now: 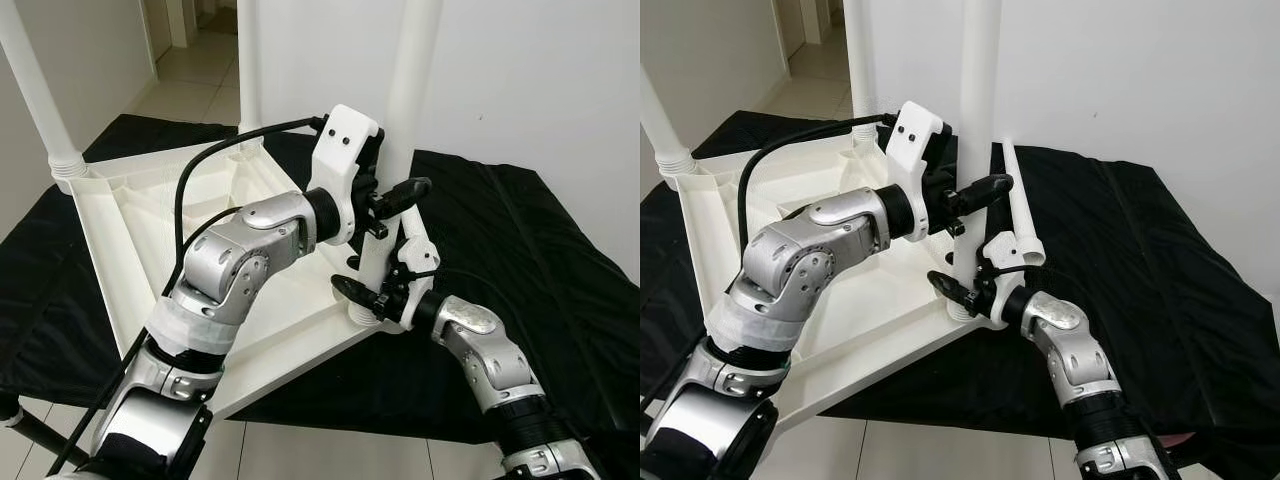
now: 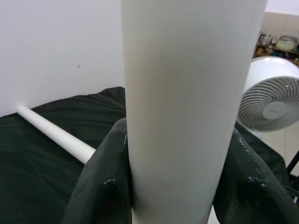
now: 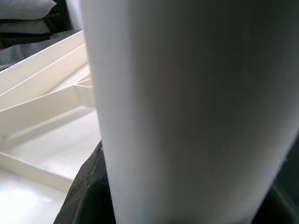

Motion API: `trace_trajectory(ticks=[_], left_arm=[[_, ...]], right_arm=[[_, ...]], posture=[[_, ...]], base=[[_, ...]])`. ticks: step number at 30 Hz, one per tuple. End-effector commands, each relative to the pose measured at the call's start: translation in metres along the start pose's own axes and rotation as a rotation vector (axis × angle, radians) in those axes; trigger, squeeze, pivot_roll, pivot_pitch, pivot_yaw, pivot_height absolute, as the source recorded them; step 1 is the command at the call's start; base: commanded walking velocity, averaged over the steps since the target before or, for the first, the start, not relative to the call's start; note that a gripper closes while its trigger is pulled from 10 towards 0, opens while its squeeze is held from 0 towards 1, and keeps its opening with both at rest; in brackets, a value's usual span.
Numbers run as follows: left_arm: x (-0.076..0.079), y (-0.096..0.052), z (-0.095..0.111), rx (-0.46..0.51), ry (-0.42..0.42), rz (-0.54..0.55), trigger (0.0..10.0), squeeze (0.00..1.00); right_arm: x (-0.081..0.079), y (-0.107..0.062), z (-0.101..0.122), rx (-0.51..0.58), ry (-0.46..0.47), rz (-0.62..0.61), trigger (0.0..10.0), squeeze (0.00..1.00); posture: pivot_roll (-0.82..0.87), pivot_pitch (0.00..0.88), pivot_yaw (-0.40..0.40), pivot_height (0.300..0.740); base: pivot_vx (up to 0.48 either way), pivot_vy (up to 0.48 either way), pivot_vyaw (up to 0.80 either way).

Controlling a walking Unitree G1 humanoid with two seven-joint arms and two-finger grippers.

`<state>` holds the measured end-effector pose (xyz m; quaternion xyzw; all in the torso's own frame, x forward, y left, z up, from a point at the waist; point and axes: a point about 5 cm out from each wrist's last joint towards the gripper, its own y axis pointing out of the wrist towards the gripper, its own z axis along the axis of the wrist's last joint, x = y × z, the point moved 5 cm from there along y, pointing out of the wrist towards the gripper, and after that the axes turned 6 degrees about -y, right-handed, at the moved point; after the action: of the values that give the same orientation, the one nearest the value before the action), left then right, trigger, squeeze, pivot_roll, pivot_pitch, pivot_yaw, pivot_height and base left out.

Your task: Building children table

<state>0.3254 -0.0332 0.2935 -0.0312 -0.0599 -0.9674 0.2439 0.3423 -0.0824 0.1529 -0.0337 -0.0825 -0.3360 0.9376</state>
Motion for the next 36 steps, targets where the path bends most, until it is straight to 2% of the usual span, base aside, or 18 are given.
trace_trajectory(ticks=[1, 3, 4, 11, 16, 21, 22, 23, 25, 26, 31, 36], left_arm=[[0.008, 0.006, 0.000, -0.036, 0.019, -0.043, 10.0, 0.00], [0.005, 0.007, 0.001, -0.045, 0.021, -0.026, 10.0, 0.00], [0.002, 0.009, 0.002, -0.062, 0.029, -0.008, 10.0, 0.00], [-0.006, 0.012, 0.010, -0.058, 0.052, 0.033, 10.0, 0.00], [-0.032, 0.022, 0.037, 0.025, 0.013, 0.172, 10.0, 0.00], [-0.038, 0.024, 0.042, 0.031, 0.020, 0.217, 10.0, 0.00], [-0.045, 0.026, 0.048, 0.032, 0.038, 0.287, 10.0, 0.00], [-0.048, 0.027, 0.051, 0.036, 0.043, 0.315, 10.0, 0.00], [-0.049, 0.027, 0.052, 0.038, 0.046, 0.328, 10.0, 0.00], [-0.052, 0.028, 0.053, 0.049, 0.033, 0.354, 10.0, 0.00], [-0.055, 0.032, 0.054, 0.056, 0.055, 0.405, 10.0, 0.00], [-0.053, 0.039, 0.053, 0.069, 0.046, 0.423, 10.0, 0.00]], right_arm=[[0.010, 0.000, -0.001, -0.010, 0.017, -0.049, 10.0, 0.00], [0.012, 0.000, -0.001, -0.009, 0.019, -0.060, 10.0, 0.00], [0.015, 0.002, 0.001, 0.001, 0.033, -0.080, 10.0, 1.00], [0.024, 0.007, 0.007, 0.020, 0.066, -0.149, 10.0, 1.00], [0.038, 0.023, 0.015, 0.059, 0.061, -0.299, 10.0, 1.00], [0.044, 0.029, 0.019, 0.070, 0.072, -0.366, 10.0, 1.00], [0.048, 0.039, 0.024, 0.072, 0.058, -0.442, 10.0, 0.84], [0.048, 0.043, 0.027, 0.073, 0.051, -0.468, 10.0, 0.57], [0.049, 0.044, 0.028, 0.073, 0.046, -0.481, 10.0, 0.57], [0.050, 0.046, 0.029, 0.067, 0.042, -0.512, 10.0, 0.00], [0.053, 0.054, 0.037, 0.067, 0.030, -0.598, 10.0, 0.00], [0.053, 0.060, 0.042, 0.048, -0.023, -0.674, 10.0, 0.00]], posture=[[0.02, 0.000, -0.088, 0.740], [0.02, 0.000, -0.088, 0.740], [0.02, 0.000, -0.093, 0.740], [0.01, 0.000, -0.106, 0.740], [0.01, 0.000, -0.111, 0.740], [0.02, 0.000, -0.113, 0.740], [0.02, 0.000, -0.110, 0.740], [0.02, 0.000, -0.110, 0.740], [0.02, 0.000, -0.110, 0.740], [0.02, 0.000, -0.114, 0.740], [0.02, 0.000, -0.118, 0.740], [0.02, 0.000, -0.120, 0.740]], base=[[0.000, 0.000, 0.00], [0.000, 0.000, 0.00], [0.000, 0.000, 0.00], [0.000, 0.000, 0.00], [0.000, 0.000, 0.00], [0.000, 0.000, 0.00], [0.000, 0.000, 0.00], [0.000, 0.000, 0.00], [0.000, 0.000, 0.00], [0.000, 0.000, 0.00], [0.000, 0.000, 0.00], [0.000, 0.000, 0.00]])
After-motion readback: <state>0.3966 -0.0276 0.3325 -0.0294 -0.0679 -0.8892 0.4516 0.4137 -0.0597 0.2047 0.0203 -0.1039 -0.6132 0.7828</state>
